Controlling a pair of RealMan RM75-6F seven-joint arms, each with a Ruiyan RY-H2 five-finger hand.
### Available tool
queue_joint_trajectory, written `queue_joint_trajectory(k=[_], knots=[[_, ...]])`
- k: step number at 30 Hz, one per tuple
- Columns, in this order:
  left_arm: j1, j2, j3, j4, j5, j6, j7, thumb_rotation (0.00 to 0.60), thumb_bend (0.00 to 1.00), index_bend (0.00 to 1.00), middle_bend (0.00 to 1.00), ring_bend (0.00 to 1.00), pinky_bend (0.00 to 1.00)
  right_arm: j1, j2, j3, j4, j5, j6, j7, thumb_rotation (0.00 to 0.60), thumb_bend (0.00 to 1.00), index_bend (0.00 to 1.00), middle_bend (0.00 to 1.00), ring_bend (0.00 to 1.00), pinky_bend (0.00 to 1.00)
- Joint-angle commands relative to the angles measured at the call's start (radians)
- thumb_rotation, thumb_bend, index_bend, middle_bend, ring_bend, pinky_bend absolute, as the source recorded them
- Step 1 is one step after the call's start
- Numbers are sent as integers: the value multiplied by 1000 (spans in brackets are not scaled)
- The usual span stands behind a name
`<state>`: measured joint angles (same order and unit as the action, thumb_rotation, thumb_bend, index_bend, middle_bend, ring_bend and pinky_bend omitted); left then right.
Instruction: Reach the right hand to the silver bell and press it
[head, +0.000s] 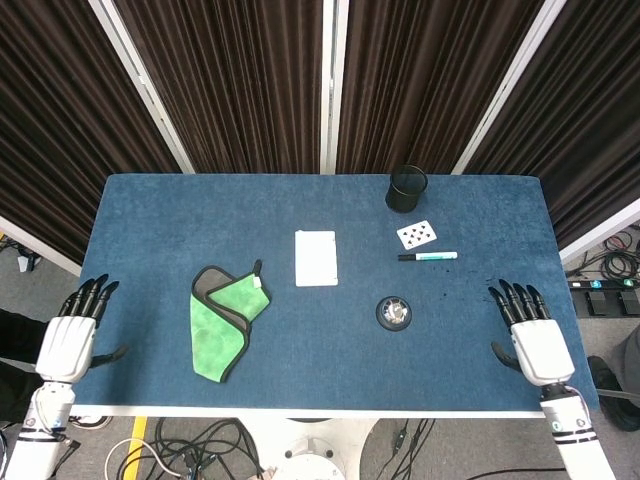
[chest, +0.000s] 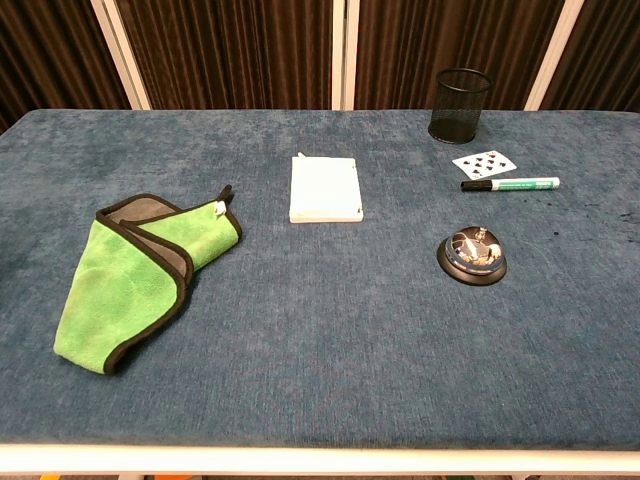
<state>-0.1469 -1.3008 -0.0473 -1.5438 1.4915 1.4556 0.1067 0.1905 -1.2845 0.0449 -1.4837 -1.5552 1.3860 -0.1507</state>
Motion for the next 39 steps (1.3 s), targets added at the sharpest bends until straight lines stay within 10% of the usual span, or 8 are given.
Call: queue_joint_trajectory(k=[1,5,8,21,28,39], knots=[[2,0,0,4,3,6,-2,600,26,99,11,0,157,24,-34,9,33,-33,8,-39,600,563,0,188,161,220],[5,-3,3,12,1,5,-7,600,27,98,11,0,158,57,-85,8,84,-71,-3,-82,600,865,65,565,578,630],[6,0,2,13,-1,6,-9,600,27,98,11,0,158,79,-123,8,114,-91,-12,-97,600,995,218,697,690,702],[7,5,3,25,-3,2,-23,600,26,99,11,0,157,129,-245,-18,204,-88,-94,-133,600,1000,298,863,786,736],[7,7,2,31,-9,-2,-30,600,26,98,11,0,158,140,-289,-16,186,-9,-183,-279,600,1000,12,868,790,736],[8,10,0,46,-17,-9,-45,600,27,98,11,0,158,156,-328,-22,176,62,-253,-362,600,1000,0,872,797,736]])
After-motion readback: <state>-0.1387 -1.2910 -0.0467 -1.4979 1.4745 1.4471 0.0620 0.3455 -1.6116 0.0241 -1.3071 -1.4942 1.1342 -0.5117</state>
